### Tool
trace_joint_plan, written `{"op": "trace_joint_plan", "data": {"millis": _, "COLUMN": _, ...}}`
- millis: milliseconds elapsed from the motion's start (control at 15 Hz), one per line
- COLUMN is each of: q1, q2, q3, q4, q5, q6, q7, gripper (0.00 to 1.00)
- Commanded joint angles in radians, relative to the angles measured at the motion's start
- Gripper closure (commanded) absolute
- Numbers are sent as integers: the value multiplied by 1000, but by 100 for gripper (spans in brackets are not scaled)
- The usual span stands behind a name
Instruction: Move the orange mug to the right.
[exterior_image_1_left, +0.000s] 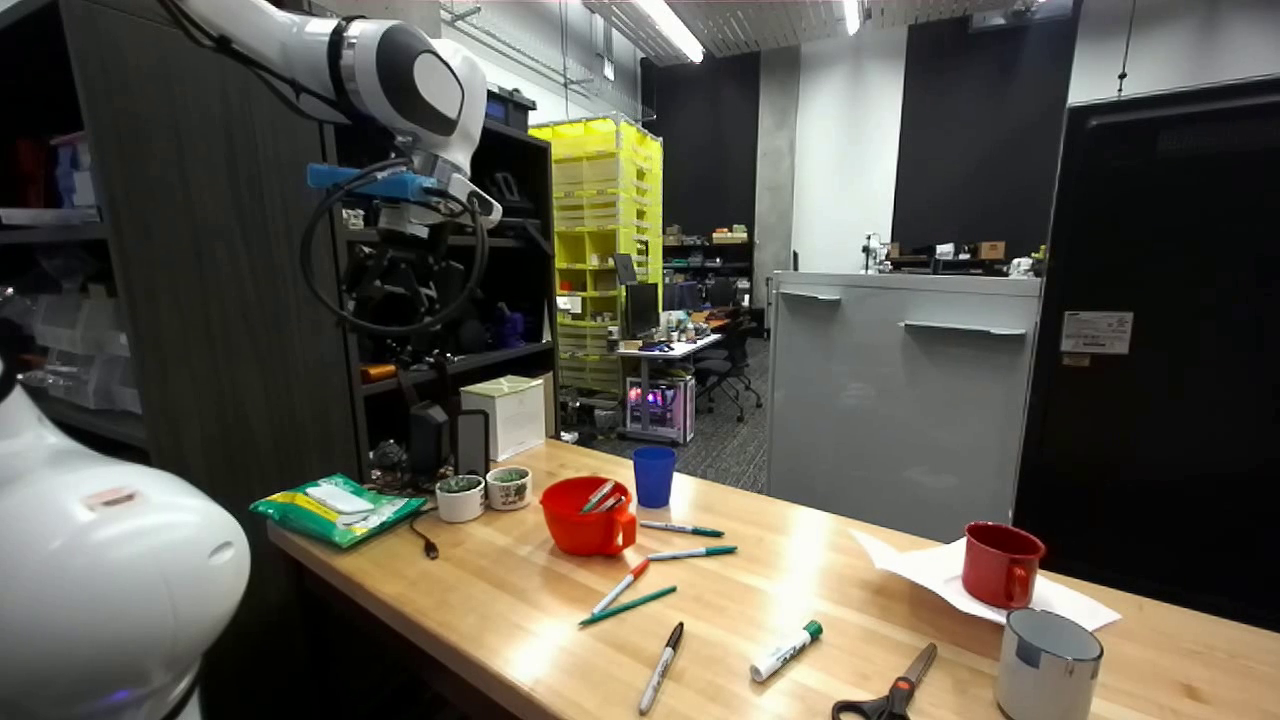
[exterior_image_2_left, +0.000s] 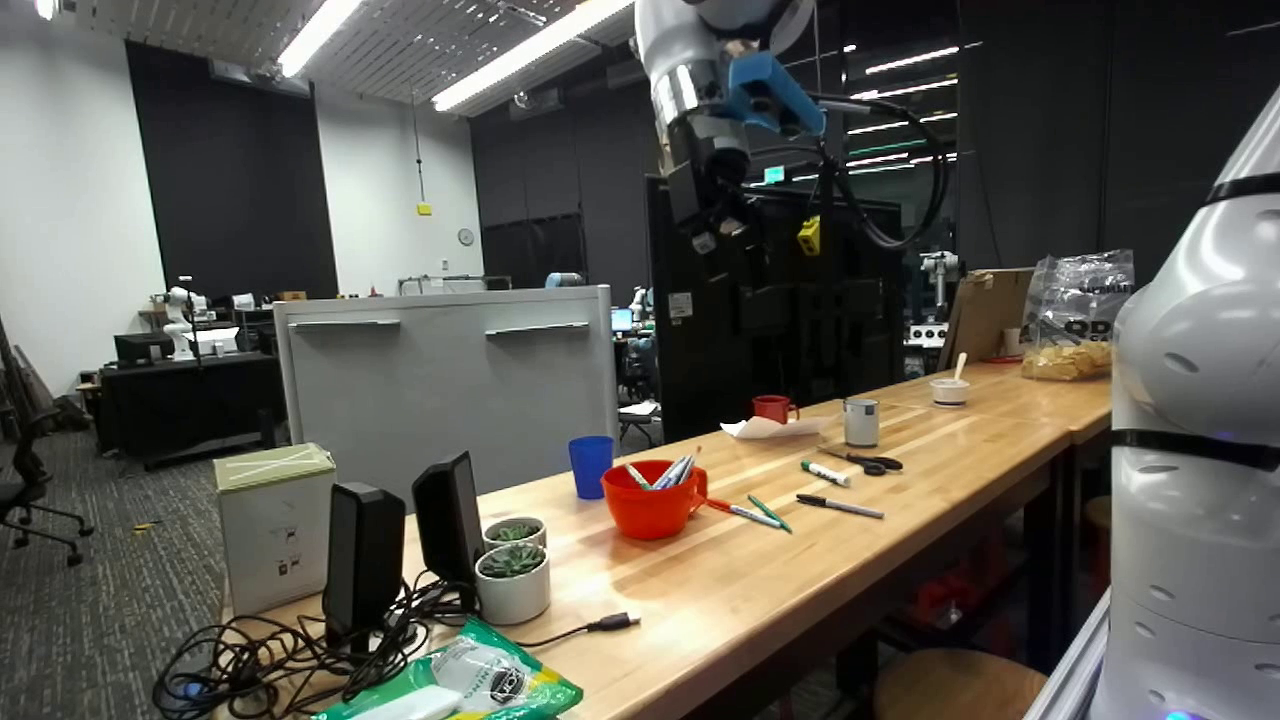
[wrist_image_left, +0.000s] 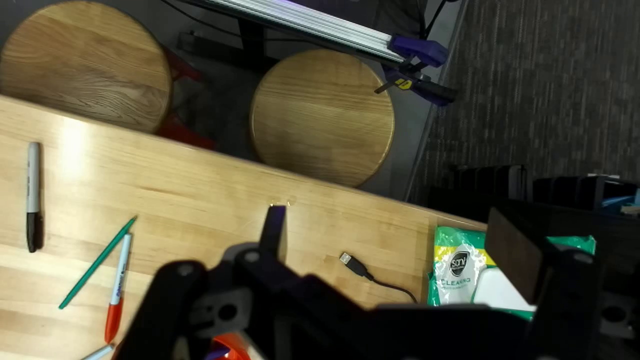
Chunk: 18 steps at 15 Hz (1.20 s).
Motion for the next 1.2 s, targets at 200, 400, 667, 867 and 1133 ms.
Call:
{"op": "trace_joint_plan", "data": {"millis": 200, "q1": -13, "q2": 0, "q3": 11, "q4": 3, "q5": 4, "q6": -3, "q7": -4, "gripper": 0}}
{"op": "trace_joint_plan", "data": {"millis": 400, "q1": -13, "q2": 0, "q3": 11, "q4": 3, "q5": 4, "q6": -3, "q7": -4, "gripper": 0}}
{"op": "trace_joint_plan", "data": {"millis": 667, "q1": -13, "q2": 0, "q3": 11, "q4": 3, "q5": 4, "q6": -3, "q7": -4, "gripper": 0}}
{"op": "trace_joint_plan", "data": {"millis": 867, "q1": -52, "q2": 9, "q3": 12, "q4": -42, "q5": 32, "q6": 107, "q7": 106, "gripper": 0}}
{"op": "trace_joint_plan", "data": {"millis": 1133, "q1": -90, "q2": 29, "q3": 13, "q4": -109, "q5": 68, "q6": 311, "q7": 230, "gripper": 0}}
